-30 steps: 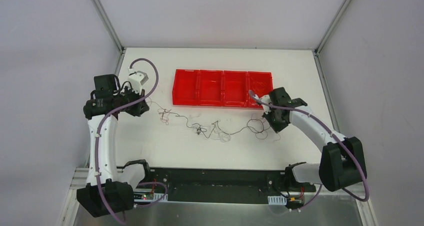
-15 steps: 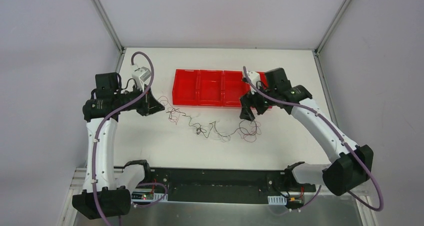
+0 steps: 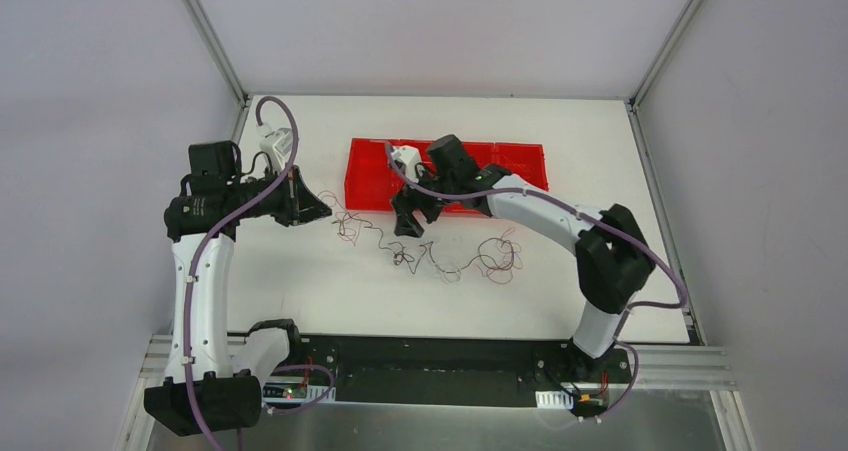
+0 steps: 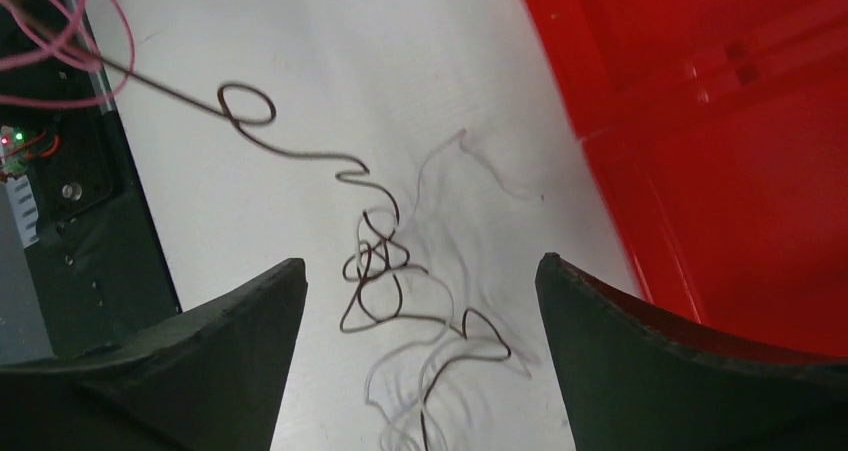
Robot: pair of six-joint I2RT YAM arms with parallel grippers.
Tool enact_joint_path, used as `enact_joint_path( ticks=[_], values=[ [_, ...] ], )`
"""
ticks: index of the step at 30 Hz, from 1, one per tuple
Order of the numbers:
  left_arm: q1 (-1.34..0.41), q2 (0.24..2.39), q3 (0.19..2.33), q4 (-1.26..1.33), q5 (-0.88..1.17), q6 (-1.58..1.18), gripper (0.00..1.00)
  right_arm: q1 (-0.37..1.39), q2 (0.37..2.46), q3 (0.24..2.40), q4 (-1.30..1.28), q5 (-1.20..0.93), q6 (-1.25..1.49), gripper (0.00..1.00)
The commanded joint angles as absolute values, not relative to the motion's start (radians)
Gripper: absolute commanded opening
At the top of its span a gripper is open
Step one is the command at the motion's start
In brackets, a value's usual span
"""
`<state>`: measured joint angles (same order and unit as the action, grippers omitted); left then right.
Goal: Untangle the cables
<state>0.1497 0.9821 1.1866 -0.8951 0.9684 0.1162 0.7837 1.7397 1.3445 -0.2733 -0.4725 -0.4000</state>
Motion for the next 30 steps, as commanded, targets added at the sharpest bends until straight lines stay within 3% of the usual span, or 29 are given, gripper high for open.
enact_joint_path(
  ticks=[1, 11, 16, 18, 22, 23, 30],
  values=[
    [0.146, 0.985, 1.23, -0.866, 1.008, 0.059, 0.0, 0.821, 1.816, 1.463, -0.112, -0.532, -0.383, 0.87],
    [0.146, 1.02, 1.243, -0.849, 0.923, 0.005, 0.0, 0.862, 1.893, 1.516, -0.006, -0.691, -0.354, 0.75],
    [0.149, 1.04, 1.26, -0.819, 0.91, -0.059, 0.0, 0.877, 1.9, 1.511, -0.005, -0.695, -0.371, 0.63],
    [0.148, 1.042, 1.266, -0.815, 0.908, -0.073, 0.0, 0.878, 1.899, 1.504, -0.005, -0.685, -0.382, 0.49],
    [0.156, 1.032, 1.29, -0.81, 0.899, -0.095, 0.0, 0.874, 1.868, 1.477, -0.047, -0.655, -0.411, 0.04],
    [0.163, 1.029, 1.304, -0.81, 0.9, -0.099, 0.0, 0.868, 1.842, 1.449, -0.068, -0.644, -0.417, 0.0],
    [0.248, 1.082, 1.471, -0.794, 0.898, -0.083, 0.0, 0.815, 1.591, 1.153, -0.314, -0.59, -0.464, 0.0]
  ],
)
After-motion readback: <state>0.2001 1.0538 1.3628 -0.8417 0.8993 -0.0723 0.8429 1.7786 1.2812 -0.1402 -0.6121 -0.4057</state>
